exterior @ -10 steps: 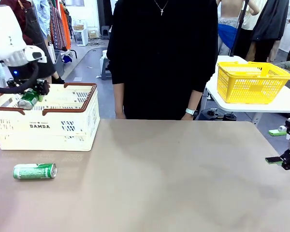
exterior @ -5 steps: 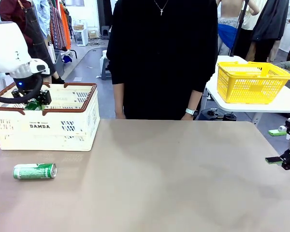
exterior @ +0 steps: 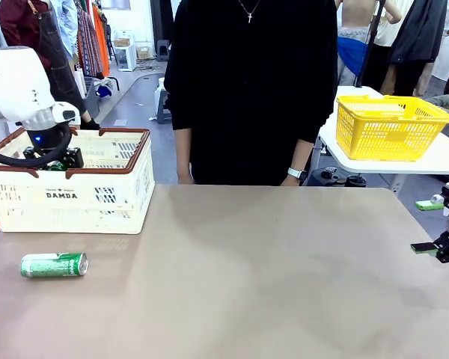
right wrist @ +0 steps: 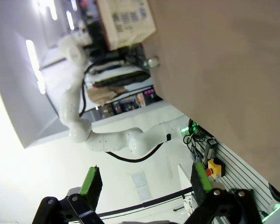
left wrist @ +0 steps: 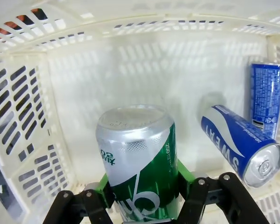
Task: Place the drinks into the Shopping basket.
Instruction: Pick up one drink and place it into the Shopping basket.
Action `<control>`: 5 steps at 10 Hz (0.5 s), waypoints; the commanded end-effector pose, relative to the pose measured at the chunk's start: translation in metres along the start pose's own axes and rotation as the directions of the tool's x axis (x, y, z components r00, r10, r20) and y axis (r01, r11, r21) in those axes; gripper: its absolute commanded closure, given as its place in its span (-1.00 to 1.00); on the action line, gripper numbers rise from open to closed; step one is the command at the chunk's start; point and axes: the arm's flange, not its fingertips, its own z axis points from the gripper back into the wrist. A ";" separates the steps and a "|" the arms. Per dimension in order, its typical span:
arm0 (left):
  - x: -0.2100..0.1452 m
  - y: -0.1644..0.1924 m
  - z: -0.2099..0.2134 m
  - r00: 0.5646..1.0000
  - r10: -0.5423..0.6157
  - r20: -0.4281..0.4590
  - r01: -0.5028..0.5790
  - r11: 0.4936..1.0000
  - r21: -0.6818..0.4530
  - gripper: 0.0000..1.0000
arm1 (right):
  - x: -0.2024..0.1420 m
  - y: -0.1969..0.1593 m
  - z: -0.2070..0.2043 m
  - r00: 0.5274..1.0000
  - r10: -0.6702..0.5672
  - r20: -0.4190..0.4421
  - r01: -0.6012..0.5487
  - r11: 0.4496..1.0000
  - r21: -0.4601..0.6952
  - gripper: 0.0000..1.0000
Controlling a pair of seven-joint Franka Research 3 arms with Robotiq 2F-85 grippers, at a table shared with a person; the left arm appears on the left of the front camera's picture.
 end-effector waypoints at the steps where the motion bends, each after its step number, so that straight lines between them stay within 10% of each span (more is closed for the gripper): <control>1: 0.007 0.000 0.009 1.000 0.019 0.007 -0.019 1.000 -0.006 -1.00 | -0.004 0.003 0.000 1.000 -0.020 0.003 0.020 1.000 -0.018 -1.00; 5: 0.008 0.002 0.013 1.000 0.025 0.004 -0.025 1.000 -0.013 -1.00 | -0.004 0.003 0.000 1.000 -0.020 0.003 0.020 1.000 -0.018 -1.00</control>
